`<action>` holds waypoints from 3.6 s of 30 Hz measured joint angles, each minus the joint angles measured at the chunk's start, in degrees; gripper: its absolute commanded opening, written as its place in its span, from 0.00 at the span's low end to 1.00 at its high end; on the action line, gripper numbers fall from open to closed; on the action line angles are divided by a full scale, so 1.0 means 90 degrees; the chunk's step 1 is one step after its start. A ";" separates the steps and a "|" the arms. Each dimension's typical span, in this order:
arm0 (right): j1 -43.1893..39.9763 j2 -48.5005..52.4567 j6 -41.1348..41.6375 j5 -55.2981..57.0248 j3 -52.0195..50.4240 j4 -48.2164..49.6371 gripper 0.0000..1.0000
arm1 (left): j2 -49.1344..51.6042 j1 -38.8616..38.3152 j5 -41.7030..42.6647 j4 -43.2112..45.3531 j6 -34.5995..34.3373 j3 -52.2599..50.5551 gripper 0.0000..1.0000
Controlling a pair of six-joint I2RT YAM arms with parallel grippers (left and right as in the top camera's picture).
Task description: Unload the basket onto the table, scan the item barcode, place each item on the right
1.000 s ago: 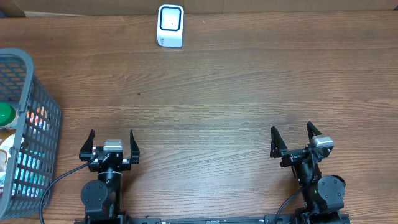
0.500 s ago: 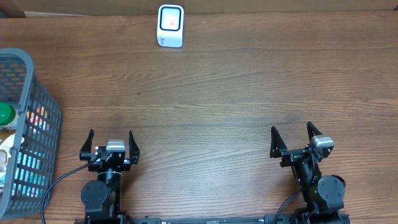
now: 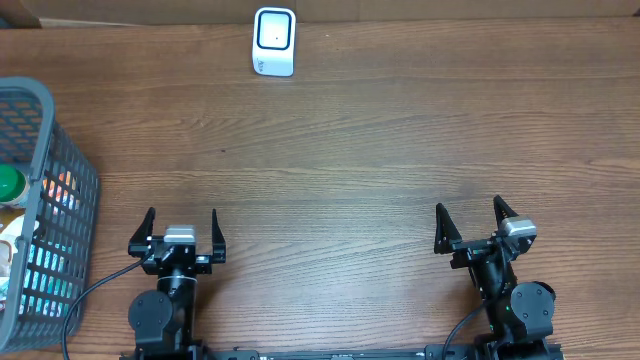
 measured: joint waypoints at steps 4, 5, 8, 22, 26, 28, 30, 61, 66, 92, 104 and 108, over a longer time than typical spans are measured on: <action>0.0000 0.0000 0.0000 0.0000 0.0000 -0.0002 1.00 | 0.0034 0.0000 0.0134 -0.0148 -0.0311 0.0376 1.00; 0.0000 0.0000 0.0000 0.0000 0.0000 0.0002 1.00 | 0.0112 0.0000 0.0189 -0.0155 -0.0389 0.0554 1.00; 0.0000 0.0000 0.0000 -0.0002 0.0000 0.0000 1.00 | 0.0636 0.0000 0.0362 -0.0197 -0.0578 0.1127 1.00; 0.0000 -0.0002 0.0005 0.0000 0.0000 -0.0002 1.00 | 0.7441 0.0000 0.1032 -0.6793 -0.0923 0.9972 1.00; 0.0000 -0.0005 0.0000 -0.0002 0.0000 0.0000 1.00 | 0.8859 0.0000 0.1030 -0.7344 -0.0925 1.1917 1.00; 0.0000 -0.0005 -0.0002 0.0000 0.0000 -0.0002 1.00 | 0.9272 0.0029 0.1032 -0.7196 -0.0928 1.2342 1.00; 0.0000 -0.0005 -0.0002 0.0000 0.0000 0.0000 1.00 | 0.9539 0.0165 0.1001 -0.6982 -0.1005 1.2604 1.00; 0.0000 -0.0005 -0.0002 0.0000 0.0000 0.0000 1.00 | 1.2441 0.4515 -0.1375 -0.6144 -0.2603 1.1443 1.00; 0.0000 -0.0005 -0.0002 0.0002 0.0000 0.0000 1.00 | 1.2480 0.4515 -0.1163 -0.4738 -0.1739 1.0722 1.00; 0.0000 -0.0005 -0.0002 0.0000 0.0000 0.0000 1.00 | 1.2412 0.4515 -0.1120 -0.2465 -0.1311 0.8990 0.52; 0.0000 -0.0005 0.0002 0.0000 0.0000 -0.0002 1.00 | 0.9819 0.4517 -0.0967 -0.2225 -0.1838 0.8981 0.52; -0.0002 -0.0005 0.0000 0.0002 0.0000 0.0002 1.00 | 0.8718 0.4515 -0.0209 -0.2174 -0.2523 0.8981 0.52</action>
